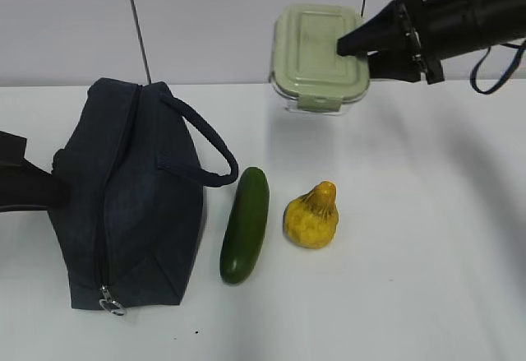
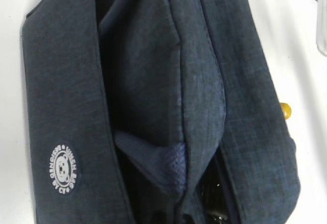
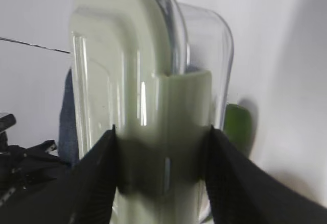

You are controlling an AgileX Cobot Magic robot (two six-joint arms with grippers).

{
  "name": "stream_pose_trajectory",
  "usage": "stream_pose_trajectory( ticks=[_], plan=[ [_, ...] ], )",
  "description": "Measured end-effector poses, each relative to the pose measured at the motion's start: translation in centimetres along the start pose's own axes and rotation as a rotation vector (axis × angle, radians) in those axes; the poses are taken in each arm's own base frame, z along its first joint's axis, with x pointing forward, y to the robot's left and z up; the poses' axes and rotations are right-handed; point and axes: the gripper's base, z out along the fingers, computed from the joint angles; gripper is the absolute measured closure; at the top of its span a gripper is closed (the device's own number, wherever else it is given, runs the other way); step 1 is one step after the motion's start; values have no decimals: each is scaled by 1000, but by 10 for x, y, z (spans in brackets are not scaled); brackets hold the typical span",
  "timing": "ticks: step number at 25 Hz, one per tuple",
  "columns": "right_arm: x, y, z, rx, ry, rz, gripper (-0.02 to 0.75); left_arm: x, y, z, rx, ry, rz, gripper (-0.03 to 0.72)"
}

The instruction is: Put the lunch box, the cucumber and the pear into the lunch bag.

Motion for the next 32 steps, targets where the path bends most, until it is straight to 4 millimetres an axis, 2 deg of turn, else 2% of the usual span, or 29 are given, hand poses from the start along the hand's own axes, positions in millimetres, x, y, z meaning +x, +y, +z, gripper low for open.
stream_pose_trajectory(
  ticks=[8, 14, 22, 27, 32],
  plan=[
    [-2, 58, 45, -143, 34, -84, 363, -1, -1, 0, 8, -7, -7, 701],
    [12, 93, 76, -256, 76, -88, 363, -5, -5, 0, 52, -59, -41, 701],
    [24, 118, 96, -347, 98, -84, 363, -12, -12, 0, 120, -123, -84, 701],
    [33, 133, 108, -394, 117, -99, 363, -8, -26, 12, 136, -96, -39, 701],
    [37, 133, 120, -422, 124, -81, 363, -6, -36, 19, 131, -94, 16, 701]
  ],
)
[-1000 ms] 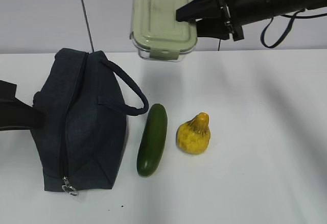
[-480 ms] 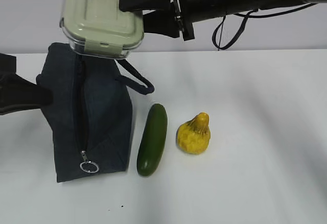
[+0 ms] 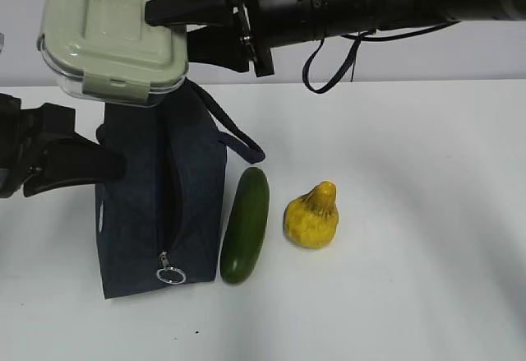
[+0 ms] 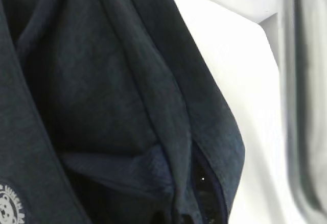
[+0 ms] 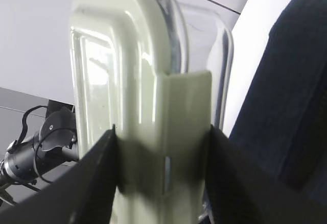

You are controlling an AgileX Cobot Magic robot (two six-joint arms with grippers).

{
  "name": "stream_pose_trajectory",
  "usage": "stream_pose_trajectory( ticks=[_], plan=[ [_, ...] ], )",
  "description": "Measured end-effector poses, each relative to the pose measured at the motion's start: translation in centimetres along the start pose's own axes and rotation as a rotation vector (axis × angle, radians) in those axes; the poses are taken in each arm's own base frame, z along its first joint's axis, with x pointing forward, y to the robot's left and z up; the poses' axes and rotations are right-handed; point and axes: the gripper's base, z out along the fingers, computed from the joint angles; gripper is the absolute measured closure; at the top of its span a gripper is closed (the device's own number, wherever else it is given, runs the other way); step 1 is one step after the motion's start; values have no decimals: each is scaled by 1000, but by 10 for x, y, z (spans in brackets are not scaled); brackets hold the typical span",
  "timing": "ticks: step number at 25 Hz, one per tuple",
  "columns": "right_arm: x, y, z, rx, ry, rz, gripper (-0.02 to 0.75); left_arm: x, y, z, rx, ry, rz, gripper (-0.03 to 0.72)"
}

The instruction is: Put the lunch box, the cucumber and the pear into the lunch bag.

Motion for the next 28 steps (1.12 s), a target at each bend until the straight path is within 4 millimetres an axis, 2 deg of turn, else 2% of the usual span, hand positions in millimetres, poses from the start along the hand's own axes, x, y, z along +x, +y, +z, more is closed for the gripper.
stream_pose_trajectory(
  ticks=[4, 12, 15, 20, 23, 28],
  plan=[
    [1, -16, 5, -6, -8, 40, 363, 0, 0, 0, -4, -2, 5, 701],
    [8, -60, 12, 27, 0, 117, 363, 1, 1, 1, -18, 6, 23, 701],
    [7, -68, 7, 43, -4, 121, 363, 1, 2, 0, -24, 12, 34, 701],
    [3, -80, -14, 117, 13, 89, 363, 1, 2, 0, -31, 10, 38, 701],
    [5, -89, -25, 187, 58, 85, 363, 1, 3, 0, -35, 8, 39, 701],
    [15, -98, -31, 297, 174, 80, 363, 0, 3, 0, -44, -1, 39, 701]
  ],
)
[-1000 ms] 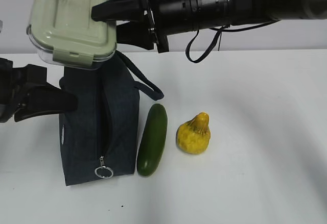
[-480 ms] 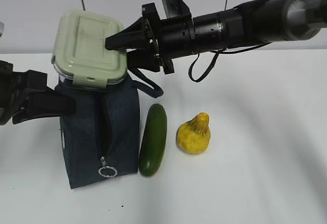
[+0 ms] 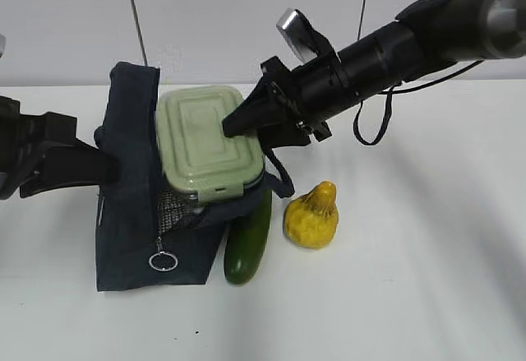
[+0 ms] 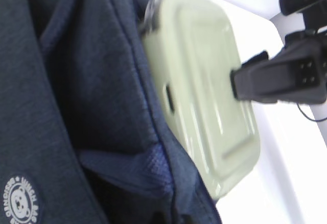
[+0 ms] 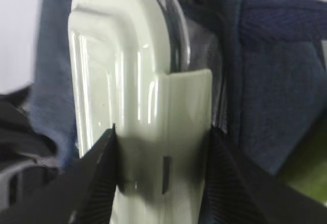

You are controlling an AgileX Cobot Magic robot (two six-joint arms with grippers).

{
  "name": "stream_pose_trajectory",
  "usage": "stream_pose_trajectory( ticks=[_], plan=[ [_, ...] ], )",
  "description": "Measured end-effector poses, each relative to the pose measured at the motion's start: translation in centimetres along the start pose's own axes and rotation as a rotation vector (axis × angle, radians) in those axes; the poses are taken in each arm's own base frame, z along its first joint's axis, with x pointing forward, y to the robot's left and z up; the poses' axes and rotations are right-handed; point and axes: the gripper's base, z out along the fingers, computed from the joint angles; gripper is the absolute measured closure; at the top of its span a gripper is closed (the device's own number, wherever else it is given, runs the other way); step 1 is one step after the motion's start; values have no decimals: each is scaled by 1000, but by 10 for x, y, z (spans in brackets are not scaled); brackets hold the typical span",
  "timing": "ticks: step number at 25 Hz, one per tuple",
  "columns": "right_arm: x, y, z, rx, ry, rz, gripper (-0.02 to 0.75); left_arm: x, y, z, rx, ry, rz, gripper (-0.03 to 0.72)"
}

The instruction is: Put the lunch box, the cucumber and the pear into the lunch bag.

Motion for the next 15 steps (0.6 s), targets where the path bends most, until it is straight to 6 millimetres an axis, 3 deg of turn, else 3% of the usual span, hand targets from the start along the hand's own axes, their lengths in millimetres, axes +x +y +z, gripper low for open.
stream_pose_trajectory(
  ticks=[8, 15],
  plan=[
    [6, -2, 10, 92, 61, 9, 363, 0, 0, 0, -1, -1, 1, 701],
    [-6, 17, 29, 172, 7, -71, 363, 0, 0, 0, -2, -1, 1, 701]
  ],
)
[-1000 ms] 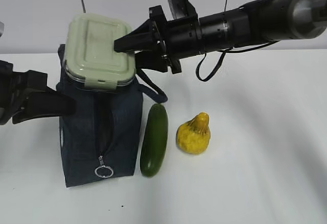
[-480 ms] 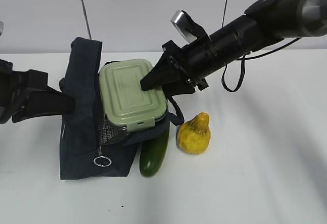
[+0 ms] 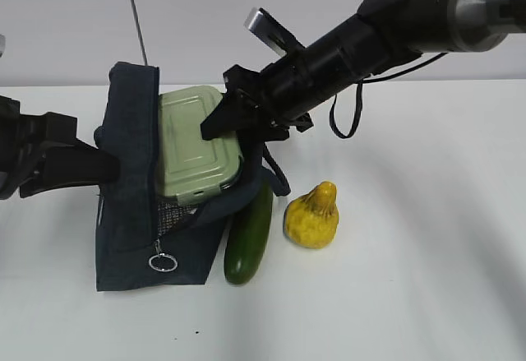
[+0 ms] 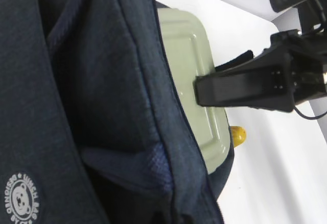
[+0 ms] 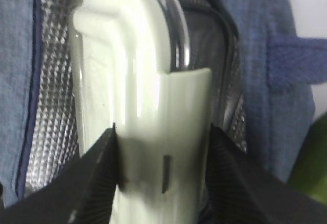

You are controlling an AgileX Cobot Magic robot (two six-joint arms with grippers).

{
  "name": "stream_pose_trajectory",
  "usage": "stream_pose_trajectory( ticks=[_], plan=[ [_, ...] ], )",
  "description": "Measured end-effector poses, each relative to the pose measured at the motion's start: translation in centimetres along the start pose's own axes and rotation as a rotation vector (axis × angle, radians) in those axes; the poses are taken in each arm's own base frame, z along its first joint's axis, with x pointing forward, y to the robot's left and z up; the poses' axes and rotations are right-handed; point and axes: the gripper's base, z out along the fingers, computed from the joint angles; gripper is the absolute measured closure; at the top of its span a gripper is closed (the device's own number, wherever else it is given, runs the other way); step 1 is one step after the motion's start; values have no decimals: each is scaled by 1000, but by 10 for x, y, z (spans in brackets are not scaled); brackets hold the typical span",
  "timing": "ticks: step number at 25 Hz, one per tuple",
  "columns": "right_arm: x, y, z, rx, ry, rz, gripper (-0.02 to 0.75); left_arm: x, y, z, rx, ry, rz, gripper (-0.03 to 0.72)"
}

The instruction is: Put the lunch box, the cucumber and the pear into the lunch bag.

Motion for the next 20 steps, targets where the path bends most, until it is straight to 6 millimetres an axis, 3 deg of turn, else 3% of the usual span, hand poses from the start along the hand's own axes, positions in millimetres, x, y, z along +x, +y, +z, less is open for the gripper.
stream_pose_trajectory(
  ticks=[20],
  plan=[
    [9, 42, 43, -7, 7, -82, 363, 0, 0, 0, -4, -3, 7, 701]
  ],
)
